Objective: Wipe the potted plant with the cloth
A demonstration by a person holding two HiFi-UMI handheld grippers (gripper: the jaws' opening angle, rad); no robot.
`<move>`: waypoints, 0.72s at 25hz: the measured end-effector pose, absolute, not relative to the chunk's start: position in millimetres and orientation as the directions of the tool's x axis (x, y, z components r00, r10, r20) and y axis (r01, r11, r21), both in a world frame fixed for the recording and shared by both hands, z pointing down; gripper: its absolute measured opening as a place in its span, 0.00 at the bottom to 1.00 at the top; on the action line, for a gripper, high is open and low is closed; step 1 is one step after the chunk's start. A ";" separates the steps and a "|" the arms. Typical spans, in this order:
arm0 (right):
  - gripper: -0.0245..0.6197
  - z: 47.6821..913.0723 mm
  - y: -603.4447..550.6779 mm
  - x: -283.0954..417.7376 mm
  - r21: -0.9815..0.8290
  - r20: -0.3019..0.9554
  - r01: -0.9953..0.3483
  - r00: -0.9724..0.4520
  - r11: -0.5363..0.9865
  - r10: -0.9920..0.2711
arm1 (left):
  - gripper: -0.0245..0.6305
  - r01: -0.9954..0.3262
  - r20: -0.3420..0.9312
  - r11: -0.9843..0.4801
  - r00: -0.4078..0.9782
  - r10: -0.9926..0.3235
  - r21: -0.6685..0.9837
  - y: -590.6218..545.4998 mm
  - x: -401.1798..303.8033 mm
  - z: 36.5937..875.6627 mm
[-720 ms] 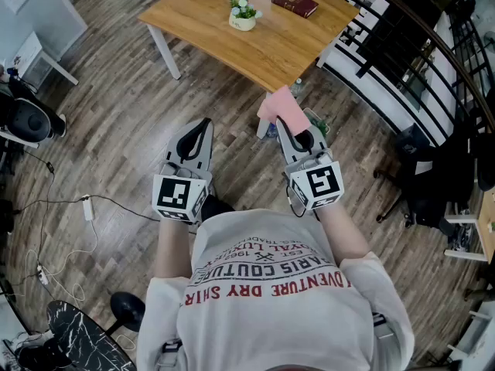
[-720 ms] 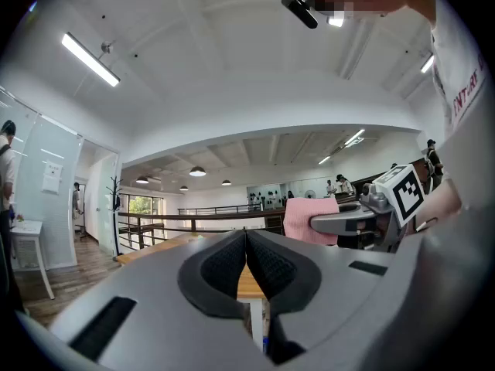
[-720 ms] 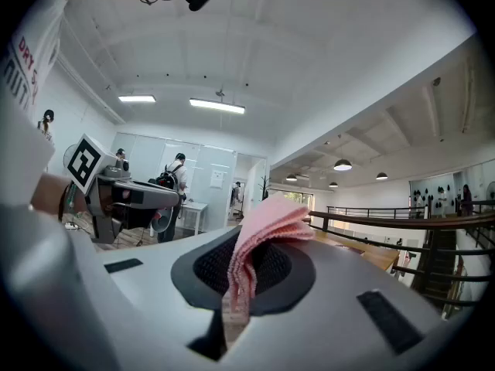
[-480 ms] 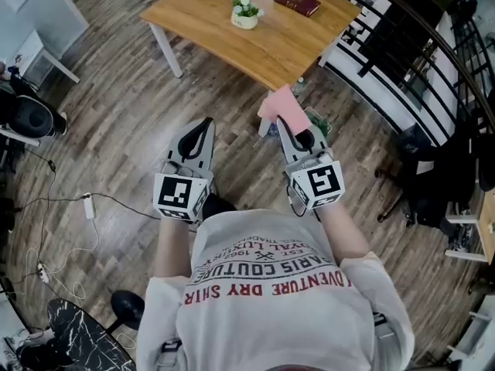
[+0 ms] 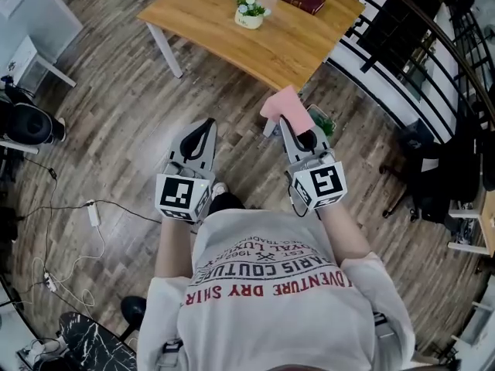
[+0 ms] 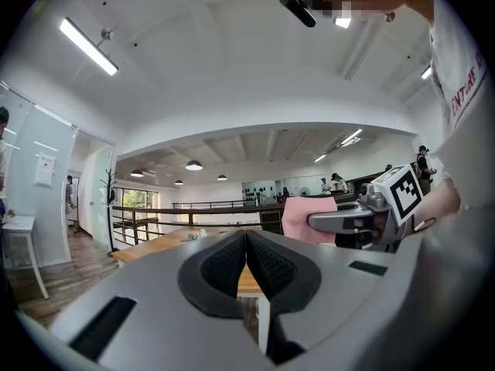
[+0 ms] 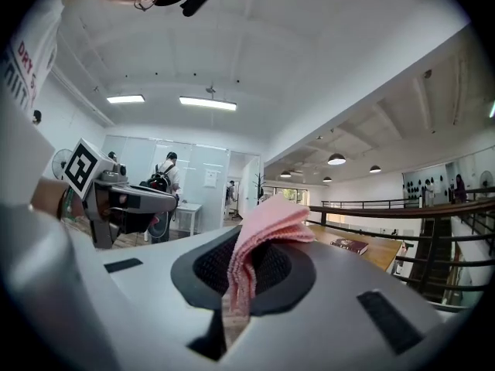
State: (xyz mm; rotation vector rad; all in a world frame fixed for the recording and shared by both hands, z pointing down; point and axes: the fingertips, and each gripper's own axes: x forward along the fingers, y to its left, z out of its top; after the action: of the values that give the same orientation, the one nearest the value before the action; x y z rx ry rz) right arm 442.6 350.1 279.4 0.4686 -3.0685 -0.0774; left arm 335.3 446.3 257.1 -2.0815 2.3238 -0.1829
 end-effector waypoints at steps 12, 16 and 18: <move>0.09 281.0 305.4 309.7 0.078 0.099 -0.465 -0.877 0.882 -0.471 | 0.06 -0.999 0.061 0.006 -0.008 -0.998 -0.036 405.1 169.7 258.4; 0.09 289.9 296.9 277.3 0.091 0.160 -0.472 -0.862 0.877 -0.480 | 0.06 -1.000 0.078 -0.008 0.007 -0.997 -0.011 395.2 128.5 264.3; 0.09 296.6 288.6 263.9 0.096 0.177 -0.480 -0.854 0.872 -0.490 | 0.06 -1.000 0.086 -0.012 0.012 -0.996 -0.002 390.5 113.1 271.5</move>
State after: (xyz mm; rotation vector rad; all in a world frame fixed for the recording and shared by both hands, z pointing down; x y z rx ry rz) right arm 263.9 288.6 296.6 0.7456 -2.8474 -0.0720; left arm 113.1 390.5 271.5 -2.2758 2.2479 -0.1008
